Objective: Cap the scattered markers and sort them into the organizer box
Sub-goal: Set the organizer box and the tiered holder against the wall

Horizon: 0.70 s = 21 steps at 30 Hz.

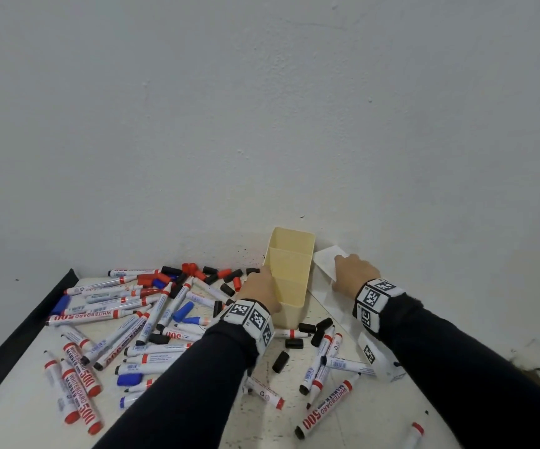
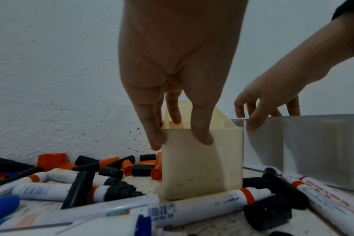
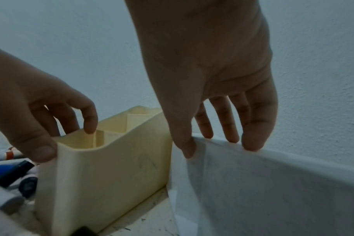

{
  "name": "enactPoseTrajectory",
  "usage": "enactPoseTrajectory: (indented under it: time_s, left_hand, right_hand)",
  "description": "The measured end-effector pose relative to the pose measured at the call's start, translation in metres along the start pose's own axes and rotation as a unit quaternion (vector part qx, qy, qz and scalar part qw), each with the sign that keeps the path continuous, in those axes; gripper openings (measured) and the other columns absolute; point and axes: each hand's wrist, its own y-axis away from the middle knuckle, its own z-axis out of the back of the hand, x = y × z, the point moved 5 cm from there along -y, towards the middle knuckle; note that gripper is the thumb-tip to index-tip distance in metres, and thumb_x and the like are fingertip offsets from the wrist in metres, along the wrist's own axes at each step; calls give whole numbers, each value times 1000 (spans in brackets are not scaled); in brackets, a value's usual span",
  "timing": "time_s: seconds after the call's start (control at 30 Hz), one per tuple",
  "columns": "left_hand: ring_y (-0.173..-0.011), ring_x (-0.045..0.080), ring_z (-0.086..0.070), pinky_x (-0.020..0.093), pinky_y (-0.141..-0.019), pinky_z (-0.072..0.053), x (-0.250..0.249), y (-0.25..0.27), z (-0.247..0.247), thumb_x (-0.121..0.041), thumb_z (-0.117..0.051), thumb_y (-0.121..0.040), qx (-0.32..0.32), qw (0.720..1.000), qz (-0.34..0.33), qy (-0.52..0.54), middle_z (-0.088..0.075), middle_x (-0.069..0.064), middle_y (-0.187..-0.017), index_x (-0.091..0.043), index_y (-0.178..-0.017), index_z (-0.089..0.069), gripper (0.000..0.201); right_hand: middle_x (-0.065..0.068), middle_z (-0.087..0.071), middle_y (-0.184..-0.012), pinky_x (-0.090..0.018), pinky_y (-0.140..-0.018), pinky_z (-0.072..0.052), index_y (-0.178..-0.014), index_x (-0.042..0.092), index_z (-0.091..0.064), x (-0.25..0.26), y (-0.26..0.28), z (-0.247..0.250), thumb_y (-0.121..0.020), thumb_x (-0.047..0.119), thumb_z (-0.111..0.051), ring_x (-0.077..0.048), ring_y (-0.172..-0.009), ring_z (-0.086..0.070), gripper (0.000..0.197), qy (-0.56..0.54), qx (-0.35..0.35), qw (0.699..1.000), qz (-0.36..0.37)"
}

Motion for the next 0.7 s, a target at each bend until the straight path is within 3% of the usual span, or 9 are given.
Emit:
enactPoseTrajectory:
  time_s: [0.1, 0.2, 0.37, 0.47, 0.57, 0.7]
  left_hand:
    - [-106, 25, -58, 29, -86, -47, 0, 2, 0, -19, -68, -83, 1, 1000, 4, -16, -56, 11, -119, -6, -120, -49, 44]
    - [-102, 24, -61, 28, -84, -48, 0, 2, -1, -23, -69, -83, -6, 1000, 3, -20, -61, 12, -115, -4, -115, -55, 40]
    - [-106, 26, -59, 32, -88, -49, 0, 7, -1, -24, -65, -86, -33, 999, 7, -41, -58, 14, -118, -3, -116, -53, 38]
    - [-105, 26, -60, 32, -88, -50, 0, 8, -1, -22, -64, -86, -35, 999, 8, -38, -58, 14, -118, -4, -115, -54, 35]
    - [-102, 25, -61, 31, -87, -51, 0, 10, -1, -23, -65, -86, -35, 999, 6, -28, -60, 13, -115, -4, -113, -55, 35]
    - [-102, 24, -61, 29, -86, -49, -2, 11, -1, -24, -65, -86, -36, 999, 1, -8, -61, 12, -114, -4, -112, -56, 34]
  right_hand:
    - [-12, -51, -118, -40, -90, -49, -121, 8, -48, 3, 4, 4, -93, 13, -40, -28, -105, -56, 29, 15, -25, 1000, 13]
    - [-12, -52, -118, -35, -83, -47, -119, 5, -51, 2, 12, 9, -93, 4, -38, -28, -104, -57, 28, 41, -68, 996, 28]
    - [-13, -50, -115, -31, -75, -45, -119, 4, -46, -11, 23, 17, -95, 4, -40, -28, -99, -58, 25, 23, -127, 991, 23]
    - [-14, -48, -115, -32, -73, -45, -118, 3, -43, -26, 30, 25, -94, 2, -39, -29, -96, -58, 24, -18, -166, 986, 14]
    - [-19, -47, -113, -33, -64, -38, -113, -2, -43, -42, 35, 35, -91, -3, -38, -35, -91, -57, 23, -98, -213, 972, -6]
    - [-23, -50, -107, -35, -64, -37, -106, -4, -44, -57, 37, 41, -88, -4, -41, -37, -85, -54, 19, -259, -272, 925, -60]
